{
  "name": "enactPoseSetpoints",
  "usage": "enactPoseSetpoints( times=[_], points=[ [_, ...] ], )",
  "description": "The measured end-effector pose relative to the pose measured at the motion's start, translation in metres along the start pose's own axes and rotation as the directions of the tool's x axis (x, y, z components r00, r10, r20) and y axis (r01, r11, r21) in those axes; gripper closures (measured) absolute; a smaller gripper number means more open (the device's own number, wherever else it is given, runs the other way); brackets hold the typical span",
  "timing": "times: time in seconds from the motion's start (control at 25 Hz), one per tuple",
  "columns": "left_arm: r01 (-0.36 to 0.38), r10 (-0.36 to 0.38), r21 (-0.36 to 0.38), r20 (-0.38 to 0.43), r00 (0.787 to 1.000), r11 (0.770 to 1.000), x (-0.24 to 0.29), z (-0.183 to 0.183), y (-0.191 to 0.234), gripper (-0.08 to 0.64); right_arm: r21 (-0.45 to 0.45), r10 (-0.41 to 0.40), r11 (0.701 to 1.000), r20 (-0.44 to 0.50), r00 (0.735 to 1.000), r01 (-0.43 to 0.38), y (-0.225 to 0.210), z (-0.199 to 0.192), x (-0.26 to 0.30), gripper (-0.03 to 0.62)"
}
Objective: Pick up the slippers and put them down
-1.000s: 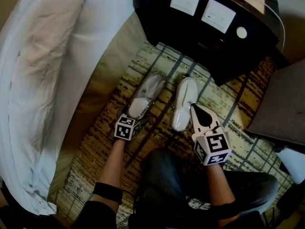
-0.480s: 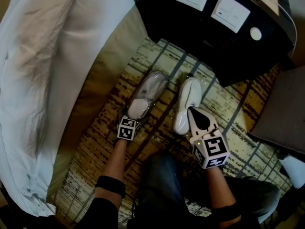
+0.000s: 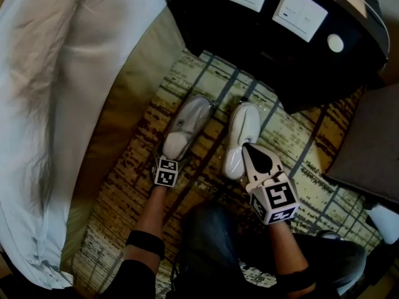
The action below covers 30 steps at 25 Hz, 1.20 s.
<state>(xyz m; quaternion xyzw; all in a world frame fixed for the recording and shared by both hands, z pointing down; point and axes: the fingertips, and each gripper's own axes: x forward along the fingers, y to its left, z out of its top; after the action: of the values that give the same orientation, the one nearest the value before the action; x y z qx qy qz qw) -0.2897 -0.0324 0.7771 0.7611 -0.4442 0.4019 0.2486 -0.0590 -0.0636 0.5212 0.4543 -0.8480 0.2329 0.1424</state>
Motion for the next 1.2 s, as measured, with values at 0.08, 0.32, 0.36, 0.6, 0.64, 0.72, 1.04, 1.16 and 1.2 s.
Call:
enactPoseSetpoints(
  times=[0.08,0.32,0.36,0.6,0.64,0.72,1.04,1.16,1.2],
  points=[
    [0.006,-0.006,0.000,0.011,1.000,1.000,0.001,0.000,-0.001,0.008,0.003,-0.002,1.000,-0.003,1.000,0.002,-0.001,-0.002,0.000,0.580],
    [0.013,-0.015,0.035,0.054,0.998,0.999,-0.008,0.009,-0.016,0.127,0.013,-0.002,1.000,-0.009,1.000,0.002,-0.001,-0.007,0.001,0.580],
    [0.011,-0.013,0.032,0.058,0.998,0.999,-0.009,0.011,-0.016,0.127,0.013,-0.001,1.000,-0.007,1.000,0.002,-0.001,-0.007,0.001,0.580],
    [0.019,-0.022,0.035,0.061,0.998,0.999,-0.015,0.019,-0.014,0.130,0.011,-0.009,1.000,-0.010,1.000,0.009,-0.002,-0.010,0.001,0.580],
    [0.020,-0.022,0.036,0.062,0.998,0.999,-0.016,0.021,-0.013,0.130,0.011,-0.010,1.000,-0.010,1.000,0.010,-0.002,-0.011,0.001,0.580],
    [0.020,-0.022,0.036,0.067,0.998,0.999,-0.017,0.025,-0.012,0.132,0.015,-0.013,1.000,-0.007,1.000,0.013,-0.002,-0.011,0.002,0.580],
    [0.019,-0.022,0.026,0.118,0.993,0.999,-0.025,0.050,-0.007,0.137,0.022,-0.017,1.000,0.000,1.000,0.017,0.000,-0.012,0.003,0.580],
    [0.012,-0.014,0.017,0.121,0.993,1.000,-0.027,0.060,-0.004,0.138,0.024,-0.020,1.000,0.002,1.000,0.020,-0.002,-0.010,0.003,0.580],
    [0.009,-0.011,0.022,0.120,0.993,1.000,-0.028,0.064,-0.003,0.138,0.025,-0.022,0.999,0.003,1.000,0.022,-0.002,-0.009,0.003,0.580]
  ],
)
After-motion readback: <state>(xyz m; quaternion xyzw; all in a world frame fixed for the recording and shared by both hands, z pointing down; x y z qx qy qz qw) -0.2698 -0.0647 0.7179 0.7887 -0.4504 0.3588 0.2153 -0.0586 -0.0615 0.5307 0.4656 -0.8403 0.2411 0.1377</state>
